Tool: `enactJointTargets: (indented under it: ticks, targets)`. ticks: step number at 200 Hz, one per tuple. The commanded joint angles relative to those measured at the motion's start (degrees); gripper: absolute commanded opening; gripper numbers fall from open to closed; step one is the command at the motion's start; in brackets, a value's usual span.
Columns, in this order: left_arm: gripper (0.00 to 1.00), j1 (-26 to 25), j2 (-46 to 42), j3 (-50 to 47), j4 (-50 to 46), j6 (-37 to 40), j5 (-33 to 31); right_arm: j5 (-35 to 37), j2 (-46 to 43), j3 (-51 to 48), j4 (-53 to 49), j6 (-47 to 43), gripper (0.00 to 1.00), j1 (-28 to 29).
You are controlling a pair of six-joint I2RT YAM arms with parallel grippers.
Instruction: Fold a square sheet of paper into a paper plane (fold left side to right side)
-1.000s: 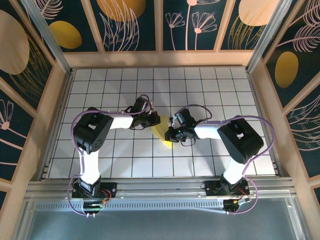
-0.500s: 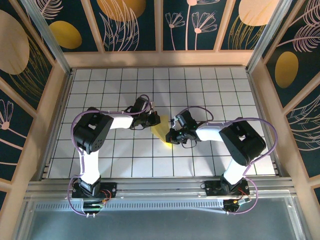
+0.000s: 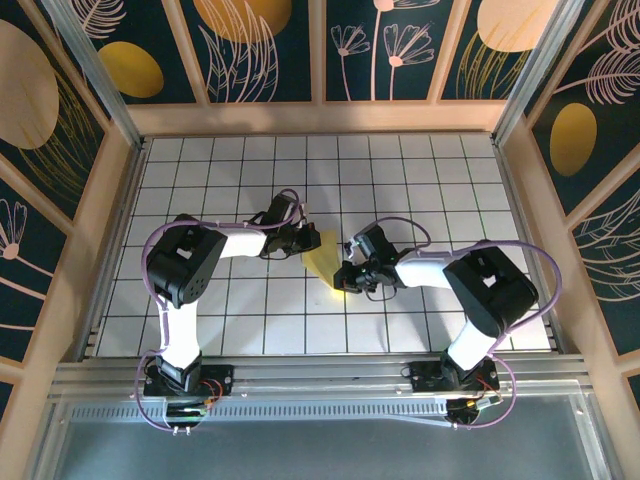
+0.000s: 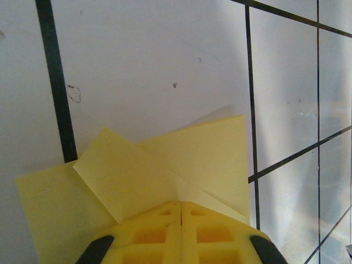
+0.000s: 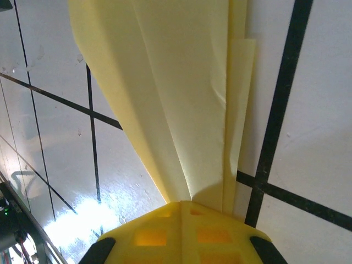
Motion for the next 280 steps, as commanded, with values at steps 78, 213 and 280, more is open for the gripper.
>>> enactJointTargets:
  ticks: [78, 213, 280]
  targets:
    - [0.0, 0.3, 3.7, -0.7, -7.0, 0.3, -6.9, -1.4, -1.9, -4.5, -6.8, 1.7, 0.0, 1.6]
    - [0.0, 0.4, 3.7, -0.6, -6.9, 0.5, -6.7, -1.9, -4.7, -8.0, -5.0, 3.6, 0.0, 1.8]
    - [0.0, 0.3, 0.4, -0.1, -3.8, 0.8, -2.2, -4.0, -13.6, -5.4, -9.5, -0.7, 0.07, -2.3]
